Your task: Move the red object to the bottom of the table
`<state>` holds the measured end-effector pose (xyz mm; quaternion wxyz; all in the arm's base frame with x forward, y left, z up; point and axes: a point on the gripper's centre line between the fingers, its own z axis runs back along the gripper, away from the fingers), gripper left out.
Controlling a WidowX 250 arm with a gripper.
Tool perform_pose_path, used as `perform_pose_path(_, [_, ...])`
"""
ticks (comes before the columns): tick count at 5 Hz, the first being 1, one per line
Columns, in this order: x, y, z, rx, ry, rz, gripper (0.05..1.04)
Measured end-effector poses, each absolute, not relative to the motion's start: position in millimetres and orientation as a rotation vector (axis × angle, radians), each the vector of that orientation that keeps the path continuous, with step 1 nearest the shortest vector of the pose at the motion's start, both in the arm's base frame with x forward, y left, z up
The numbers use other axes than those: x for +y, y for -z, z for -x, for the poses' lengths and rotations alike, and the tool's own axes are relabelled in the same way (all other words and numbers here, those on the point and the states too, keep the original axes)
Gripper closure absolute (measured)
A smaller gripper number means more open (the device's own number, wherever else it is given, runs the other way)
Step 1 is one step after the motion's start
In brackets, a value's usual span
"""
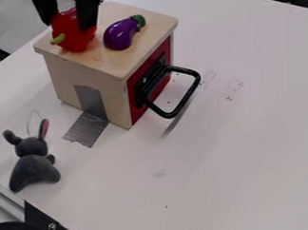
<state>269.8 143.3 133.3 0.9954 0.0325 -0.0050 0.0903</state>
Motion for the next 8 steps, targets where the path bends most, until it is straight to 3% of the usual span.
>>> perform_pose_path(1, [139, -134, -272, -0.012, -0.176, -0.062, 0.231])
perform_pose_path(2, [132, -135, -274, -0.013, -0.164, -0.05, 0.231])
perform_pose_path(3, [114, -163, -274, -0.089, -0.143, -0.055, 0.231])
perform_pose_path(4, [80, -179, -253, -0.111, -0.107, -0.03, 0.231])
perform_pose_path(5, [51, -169, -220, -0.11, -0.055, -0.014, 0.231])
perform_pose_path(6, [14, -141, -192, -0.079, 0.012, 0.021, 0.231])
perform_pose_path(8, [-25, -85, -165, -0.008, 0.112, 0.014, 0.231])
